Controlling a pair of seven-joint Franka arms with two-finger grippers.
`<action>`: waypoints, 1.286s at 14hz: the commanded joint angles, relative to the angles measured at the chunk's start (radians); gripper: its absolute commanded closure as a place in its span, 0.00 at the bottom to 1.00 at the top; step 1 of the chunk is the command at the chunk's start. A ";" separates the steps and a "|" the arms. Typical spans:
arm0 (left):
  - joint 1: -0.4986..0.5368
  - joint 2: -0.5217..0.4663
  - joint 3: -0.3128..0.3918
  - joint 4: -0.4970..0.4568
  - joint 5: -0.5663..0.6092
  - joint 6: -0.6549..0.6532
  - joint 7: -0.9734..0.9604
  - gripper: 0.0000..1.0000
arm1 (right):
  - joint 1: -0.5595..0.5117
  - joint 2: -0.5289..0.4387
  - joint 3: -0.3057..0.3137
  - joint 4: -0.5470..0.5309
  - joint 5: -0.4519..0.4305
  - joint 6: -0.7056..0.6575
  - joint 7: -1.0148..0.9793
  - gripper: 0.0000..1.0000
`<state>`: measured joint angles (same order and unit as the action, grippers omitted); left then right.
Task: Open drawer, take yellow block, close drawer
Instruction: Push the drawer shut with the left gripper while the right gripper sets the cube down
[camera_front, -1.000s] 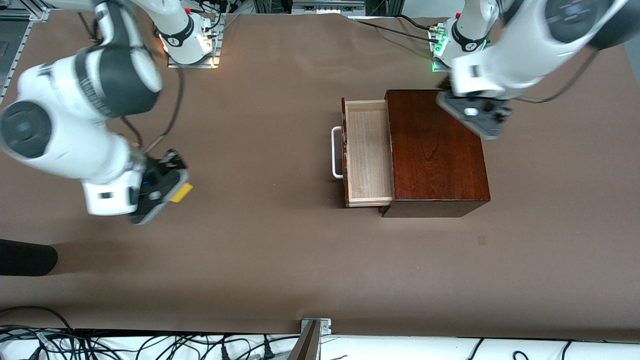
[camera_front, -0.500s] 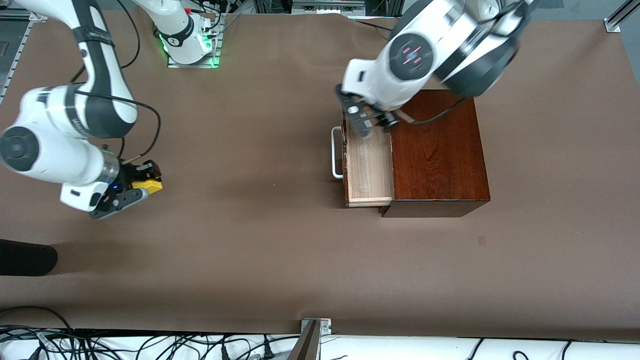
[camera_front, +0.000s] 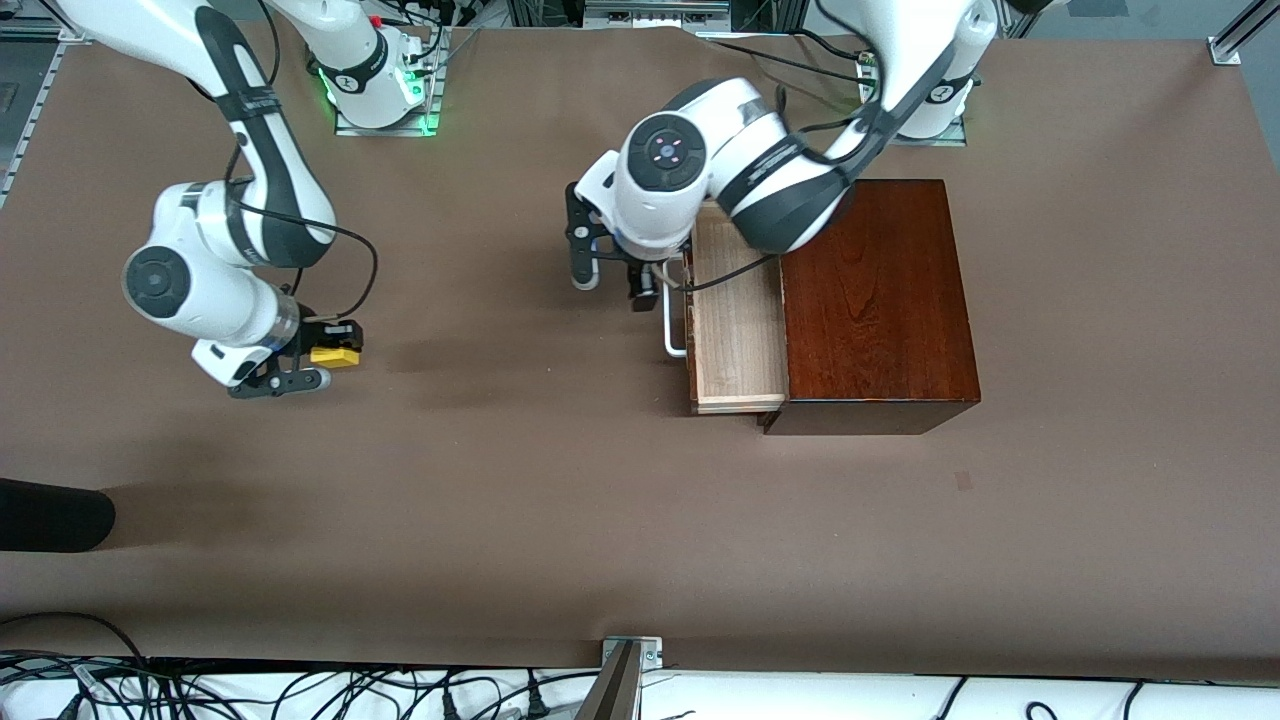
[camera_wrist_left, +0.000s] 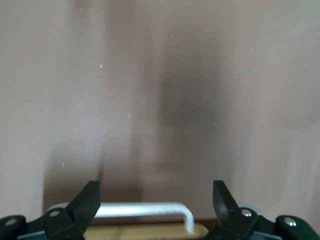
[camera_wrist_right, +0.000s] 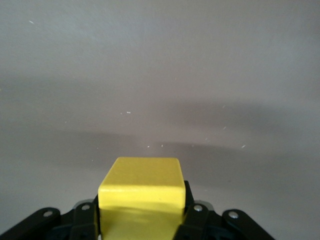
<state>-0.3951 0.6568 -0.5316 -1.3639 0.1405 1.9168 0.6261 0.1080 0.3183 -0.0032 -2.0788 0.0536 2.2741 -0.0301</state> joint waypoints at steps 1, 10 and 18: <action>-0.030 0.072 0.002 0.039 0.102 0.025 0.098 0.00 | -0.013 -0.022 0.023 -0.105 0.005 0.123 0.047 1.00; 0.001 0.050 0.025 -0.057 0.206 -0.185 0.138 0.00 | -0.013 0.038 0.026 -0.216 0.005 0.360 0.020 0.59; 0.082 0.018 0.028 -0.055 0.218 -0.357 0.133 0.00 | -0.016 -0.174 0.016 -0.043 0.011 0.022 -0.119 0.00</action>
<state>-0.3527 0.7239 -0.5200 -1.4055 0.3163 1.6062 0.7366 0.1060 0.2283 0.0041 -2.2051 0.0534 2.4726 -0.1213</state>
